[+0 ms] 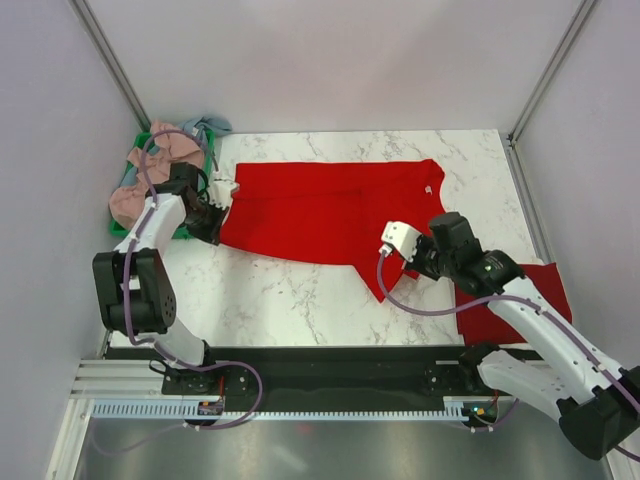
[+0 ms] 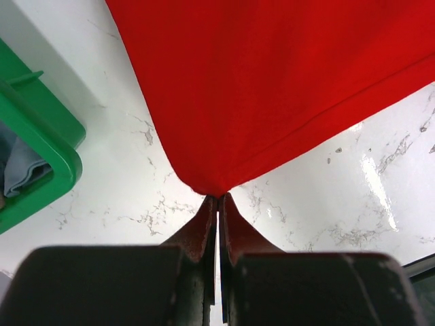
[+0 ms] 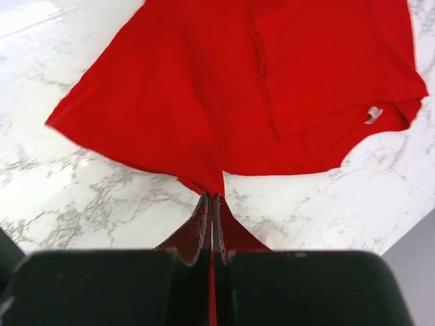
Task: Fold and stack the t-shirts
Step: Fold the tshirt
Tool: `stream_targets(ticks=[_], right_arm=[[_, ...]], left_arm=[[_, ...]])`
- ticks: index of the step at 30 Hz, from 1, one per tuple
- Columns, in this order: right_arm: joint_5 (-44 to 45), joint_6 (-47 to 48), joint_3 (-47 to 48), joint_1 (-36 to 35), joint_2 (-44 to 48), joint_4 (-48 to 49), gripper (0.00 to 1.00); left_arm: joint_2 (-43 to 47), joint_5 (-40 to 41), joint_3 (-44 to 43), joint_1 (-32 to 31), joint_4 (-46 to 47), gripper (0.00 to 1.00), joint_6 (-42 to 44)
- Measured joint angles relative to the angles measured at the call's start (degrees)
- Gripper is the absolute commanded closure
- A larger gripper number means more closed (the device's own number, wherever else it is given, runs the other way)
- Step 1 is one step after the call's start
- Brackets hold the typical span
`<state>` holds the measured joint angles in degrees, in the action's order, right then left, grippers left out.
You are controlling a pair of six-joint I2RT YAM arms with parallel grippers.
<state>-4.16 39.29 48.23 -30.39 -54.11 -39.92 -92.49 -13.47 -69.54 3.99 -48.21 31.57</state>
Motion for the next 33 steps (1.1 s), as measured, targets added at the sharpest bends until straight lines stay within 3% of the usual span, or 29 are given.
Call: stream_targets(ticks=[10,16,33], right_arm=[[1.9,0.6,11.3,7.6,-11.8,7.3,1.0],[2.5,0.1,20.8,12.2,-24.1,12.0,1.0],[3.3,-2.2,44.7,17.7,-52.4,17.6,1.0]], left_arm=[[-8.4,-2.1,-11.5,-1.7,-4.9,0.98,1.6],[-15.1,-2.8,-20.2,-2.9,-7.4,0.98,1.9],[-31.0,0.5,-42.1,-2.3,-10.5,0.98,0.4]])
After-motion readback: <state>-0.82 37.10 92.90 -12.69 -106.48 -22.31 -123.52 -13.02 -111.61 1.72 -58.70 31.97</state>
